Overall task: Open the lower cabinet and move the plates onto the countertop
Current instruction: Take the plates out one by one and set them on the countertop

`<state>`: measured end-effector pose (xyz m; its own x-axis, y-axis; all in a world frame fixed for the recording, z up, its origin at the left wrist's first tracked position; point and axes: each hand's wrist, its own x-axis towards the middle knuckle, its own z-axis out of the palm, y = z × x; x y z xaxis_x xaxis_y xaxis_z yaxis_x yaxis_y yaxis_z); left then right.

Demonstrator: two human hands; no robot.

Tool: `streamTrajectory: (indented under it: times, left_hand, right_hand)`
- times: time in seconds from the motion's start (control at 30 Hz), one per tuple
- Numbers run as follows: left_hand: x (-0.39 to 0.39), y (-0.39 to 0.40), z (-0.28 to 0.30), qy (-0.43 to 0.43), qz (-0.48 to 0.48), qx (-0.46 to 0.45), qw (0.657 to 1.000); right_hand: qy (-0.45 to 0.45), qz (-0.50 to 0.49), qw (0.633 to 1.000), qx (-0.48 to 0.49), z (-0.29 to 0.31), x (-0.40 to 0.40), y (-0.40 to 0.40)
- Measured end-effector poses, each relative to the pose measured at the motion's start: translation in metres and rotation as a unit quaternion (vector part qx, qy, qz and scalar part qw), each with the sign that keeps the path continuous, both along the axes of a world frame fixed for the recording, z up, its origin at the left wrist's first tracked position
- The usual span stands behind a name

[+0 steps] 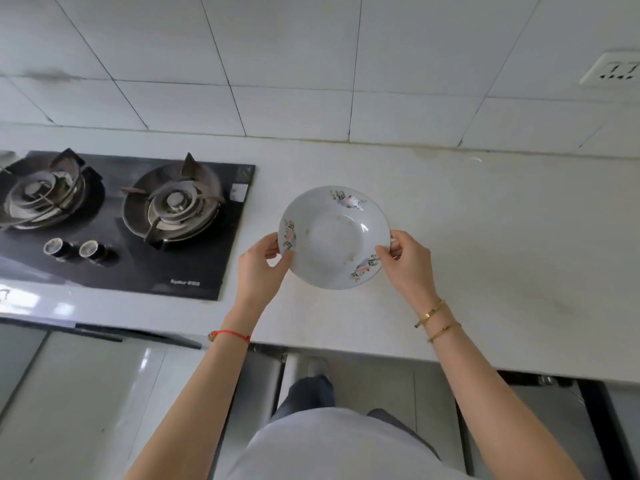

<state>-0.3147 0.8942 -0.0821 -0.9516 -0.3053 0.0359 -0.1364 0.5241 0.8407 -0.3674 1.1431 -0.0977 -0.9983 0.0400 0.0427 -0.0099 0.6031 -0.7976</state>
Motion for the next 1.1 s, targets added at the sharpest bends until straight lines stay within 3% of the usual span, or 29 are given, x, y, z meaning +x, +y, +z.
streamTrajectory:
  times: [0.63,1.1]
  left_hand:
    - [-0.247,-0.08,-0.084,-0.101,0.01,0.054,0.993]
    - [-0.308,-0.081,-0.117,-0.102,-0.026,-0.008,0.994]
  right_hand:
    - [-0.058,0.003,0.997,0.05,-0.061,-0.245,-0.085]
    - [-0.101,-0.019,0.993,0.05,-0.103,-0.298,-0.087]
